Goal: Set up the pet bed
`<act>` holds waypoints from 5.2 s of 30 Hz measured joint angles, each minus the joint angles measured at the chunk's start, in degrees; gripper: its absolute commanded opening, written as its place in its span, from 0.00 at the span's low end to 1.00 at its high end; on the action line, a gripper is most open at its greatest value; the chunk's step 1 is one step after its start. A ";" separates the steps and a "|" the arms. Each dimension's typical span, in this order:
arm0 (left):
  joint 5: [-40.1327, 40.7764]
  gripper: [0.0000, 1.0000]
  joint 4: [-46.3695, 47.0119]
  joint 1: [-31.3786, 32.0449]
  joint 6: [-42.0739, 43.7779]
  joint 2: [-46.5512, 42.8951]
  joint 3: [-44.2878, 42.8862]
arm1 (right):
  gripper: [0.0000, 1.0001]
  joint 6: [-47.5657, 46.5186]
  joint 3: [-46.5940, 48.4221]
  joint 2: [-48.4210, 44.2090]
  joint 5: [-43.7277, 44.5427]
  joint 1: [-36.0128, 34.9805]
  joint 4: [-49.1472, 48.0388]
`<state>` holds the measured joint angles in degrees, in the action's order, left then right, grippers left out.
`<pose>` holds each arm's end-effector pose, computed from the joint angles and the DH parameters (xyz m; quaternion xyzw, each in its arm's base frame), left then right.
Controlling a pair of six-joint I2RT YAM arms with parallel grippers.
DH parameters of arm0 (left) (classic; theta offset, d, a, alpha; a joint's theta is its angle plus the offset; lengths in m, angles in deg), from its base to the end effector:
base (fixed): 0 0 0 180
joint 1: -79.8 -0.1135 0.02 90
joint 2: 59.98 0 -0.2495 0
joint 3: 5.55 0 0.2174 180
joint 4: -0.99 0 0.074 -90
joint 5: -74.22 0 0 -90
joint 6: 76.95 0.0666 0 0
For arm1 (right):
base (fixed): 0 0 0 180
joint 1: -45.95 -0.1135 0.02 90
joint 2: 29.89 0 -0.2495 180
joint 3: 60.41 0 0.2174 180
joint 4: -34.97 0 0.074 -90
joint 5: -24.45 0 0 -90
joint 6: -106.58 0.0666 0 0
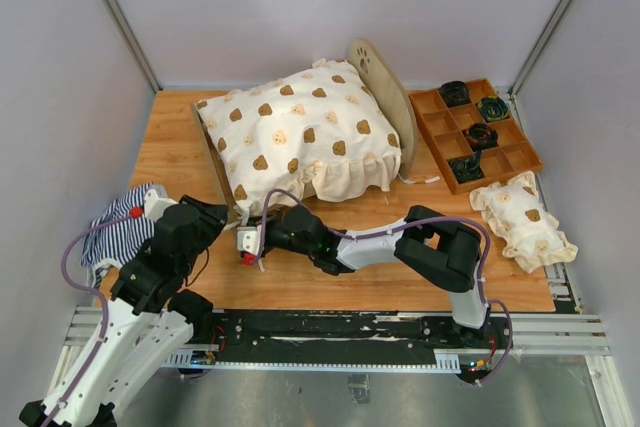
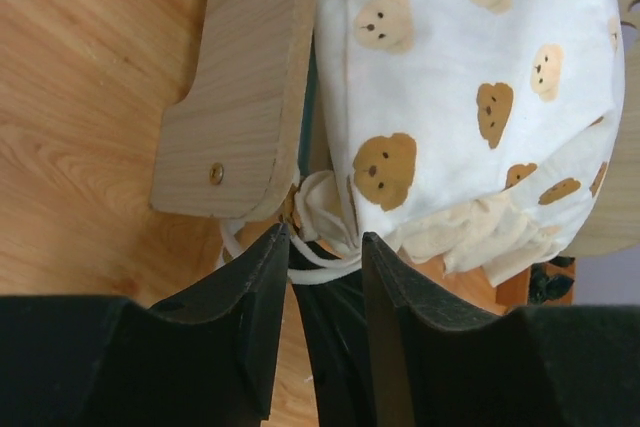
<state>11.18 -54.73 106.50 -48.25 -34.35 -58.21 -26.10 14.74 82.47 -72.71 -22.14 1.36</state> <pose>0.1080 -0.0205 0.2562 -0.3622 0.7634 -0.2002 0.4960 0.1520 0.4001 0.2040 -0.6230 0.3781 0.1947 0.6565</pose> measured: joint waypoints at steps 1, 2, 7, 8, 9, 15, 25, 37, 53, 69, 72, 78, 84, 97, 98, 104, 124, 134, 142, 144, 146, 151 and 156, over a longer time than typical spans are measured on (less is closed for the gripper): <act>-0.09 0.41 -0.81 0.00 -1.53 -0.33 0.15 | 0.00 0.26 0.00 0.00 -0.22 0.00 -0.11; -0.28 0.42 -1.31 0.00 -3.02 -0.72 0.46 | 0.00 0.55 -0.02 0.00 -0.42 0.00 -0.24; -1.62 0.46 -4.20 0.00 -9.09 -1.57 1.11 | 0.00 2.12 -0.02 0.00 -1.16 0.00 -0.92; -1.60 0.46 -4.50 0.00 -9.86 -1.57 1.18 | 0.00 2.27 -0.02 0.00 -1.33 0.00 -1.11; -1.55 0.47 -4.90 0.00 -10.97 -1.57 1.40 | 0.00 2.49 -0.02 0.00 -1.46 -0.02 -1.25; -1.57 0.47 -6.71 0.00 -15.80 -1.16 3.78 | 0.00 3.54 -0.02 0.00 -1.90 -0.09 -1.79; -1.07 0.50 -7.89 0.00 -16.94 -0.11 4.96 | 0.00 3.93 0.00 0.00 -1.84 -0.17 -2.03; -0.87 0.50 -8.28 0.00 -17.92 0.37 5.88 | 0.00 4.17 0.02 0.00 -1.14 -0.20 -2.08; 0.46 0.00 0.68 0.00 -18.16 -1.22 9.07 | 0.05 4.42 -0.07 0.00 -1.14 -0.81 -3.52; 1.18 0.00 3.67 0.00 -15.87 -6.40 9.07 | 0.46 31.85 -7.76 0.63 8.85 -4.22 -7.67; 1.09 0.00 4.09 0.00 -15.61 -6.27 9.07 | 0.47 36.59 -6.32 4.00 13.25 -6.45 -9.35; 1.16 0.00 5.57 0.00 -14.45 -5.38 8.94 | 0.44 42.66 -5.22 10.62 22.32 -8.07 -10.21; 3.26 0.00 6.23 0.00 -12.20 -5.18 7.28 | 0.00 43.95 -2.10 12.61 24.74 -8.00 -9.84; 8.59 0.00 19.10 0.00 1.92 -9.60 6.78 | 0.00 41.94 1.40 12.15 23.93 -7.61 -8.83; 8.52 0.00 20.17 0.00 3.19 -9.62 7.13 | 0.00 41.81 1.40 12.13 23.93 -7.61 -8.90; 8.00 0.00 28.02 0.00 10.78 -13.46 11.63 | 0.00 40.87 1.40 12.07 24.33 -7.23 -9.46; 17.14 0.00 32.24 0.00 20.22 -1.51 -0.39 | 0.00 36.87 -4.79 9.88 20.22 -6.71 -21.94; 24.04 0.00 35.19 0.00 32.76 2.14 -3.15 | 0.00 38.58 -3.48 6.93 20.06 -5.97 -21.09; 28.39 0.00 40.61 0.02 40.33 4.98 -1.55 | 0.00 42.42 -7.17 12.52 21.27 -4.66 -26.69; 29.03 0.00 42.18 0.02 41.83 5.92 -1.27 | 0.00 43.50 -8.59 12.90 21.27 -3.80 -27.85; 29.81 0.00 44.04 0.02 43.47 7.15 -1.25 | 0.00 44.46 -9.38 13.14 21.11 -2.80 -29.03; 32.02 0.00 50.12 -0.09 47.82 11.69 -1.27 | 0.00 45.48 -9.35 13.27 20.26 -0.57 -29.79; 32.76 0.00 53.48 -4.28 49.55 16.46 -1.66 | 0.00 45.92 -7.96 13.68 18.86 0.57 -28.89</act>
<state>43.94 -1.25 102.22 1.30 -17.89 -59.87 19.83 6.79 96.15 -53.85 -21.57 -27.53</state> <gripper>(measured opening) 0.020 0.010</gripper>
